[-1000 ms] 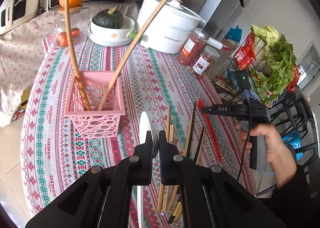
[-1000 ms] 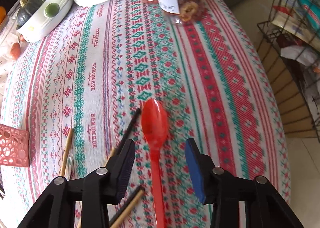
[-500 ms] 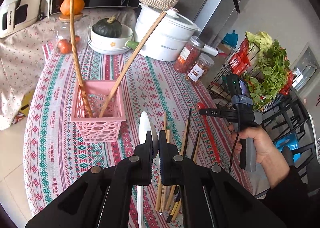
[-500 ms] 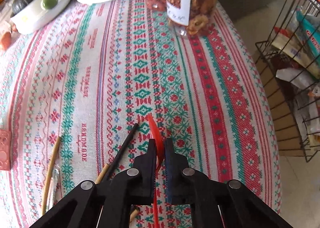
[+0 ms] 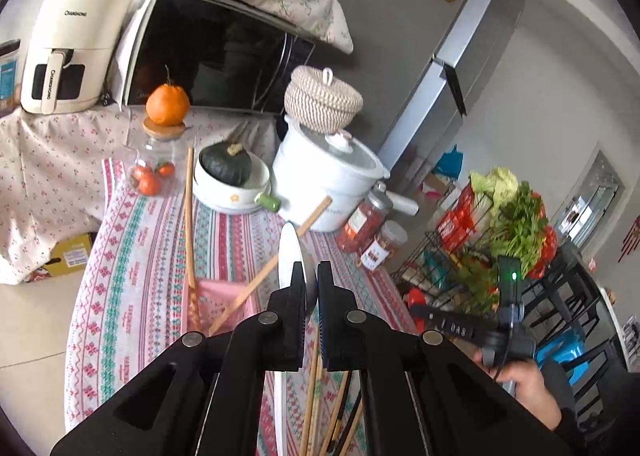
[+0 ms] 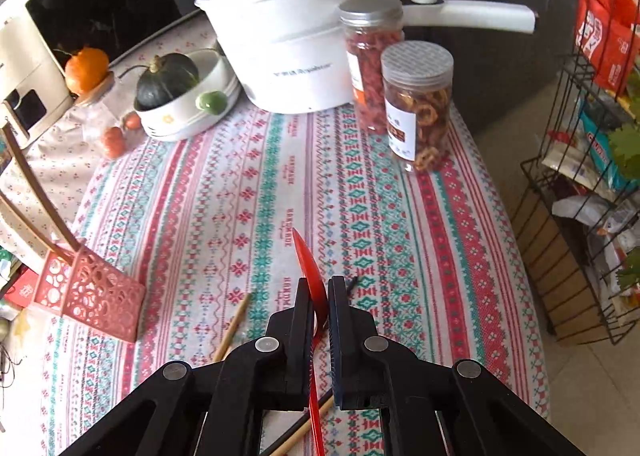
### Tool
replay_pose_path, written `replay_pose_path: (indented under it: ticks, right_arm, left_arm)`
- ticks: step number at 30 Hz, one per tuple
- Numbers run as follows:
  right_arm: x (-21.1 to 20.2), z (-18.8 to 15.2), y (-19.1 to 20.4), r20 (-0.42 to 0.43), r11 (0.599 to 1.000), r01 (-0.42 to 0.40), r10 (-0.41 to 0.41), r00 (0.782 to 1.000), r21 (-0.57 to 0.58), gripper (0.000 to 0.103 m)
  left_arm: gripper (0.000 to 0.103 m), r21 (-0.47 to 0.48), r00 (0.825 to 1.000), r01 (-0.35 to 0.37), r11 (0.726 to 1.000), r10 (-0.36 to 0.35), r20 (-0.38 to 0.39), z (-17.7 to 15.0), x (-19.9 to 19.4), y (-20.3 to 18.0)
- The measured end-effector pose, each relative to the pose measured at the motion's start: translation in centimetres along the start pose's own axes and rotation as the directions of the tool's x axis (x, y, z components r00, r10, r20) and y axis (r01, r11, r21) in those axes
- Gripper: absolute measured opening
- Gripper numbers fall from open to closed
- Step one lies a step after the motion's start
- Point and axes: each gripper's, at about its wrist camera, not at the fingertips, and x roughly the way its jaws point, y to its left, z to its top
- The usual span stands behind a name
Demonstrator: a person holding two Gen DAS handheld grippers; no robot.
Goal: Organize utensils
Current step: 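Lower the white spoon into the pink basket and open the left tool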
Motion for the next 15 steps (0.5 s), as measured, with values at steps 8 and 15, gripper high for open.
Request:
replay_pose_path:
  ticks: [8, 15]
  right_arm:
    - [-1.3, -0.3, 2.5, 0.035, 0.999, -0.047, 0.048, 0.998, -0.025, 0.005]
    - [-1.5, -0.2, 3.3, 0.055, 0.997, -0.053, 0.055, 0.997, -0.049, 0.005]
  left_arm:
    - [0.005, 0.073, 0.962, -0.091, 0.993, 0.069, 0.263, 1.1, 3.2, 0.7]
    - [0.005, 0.079, 0.934, -0.182, 0.98, 0.147, 0.326, 0.0, 6.4, 2.1]
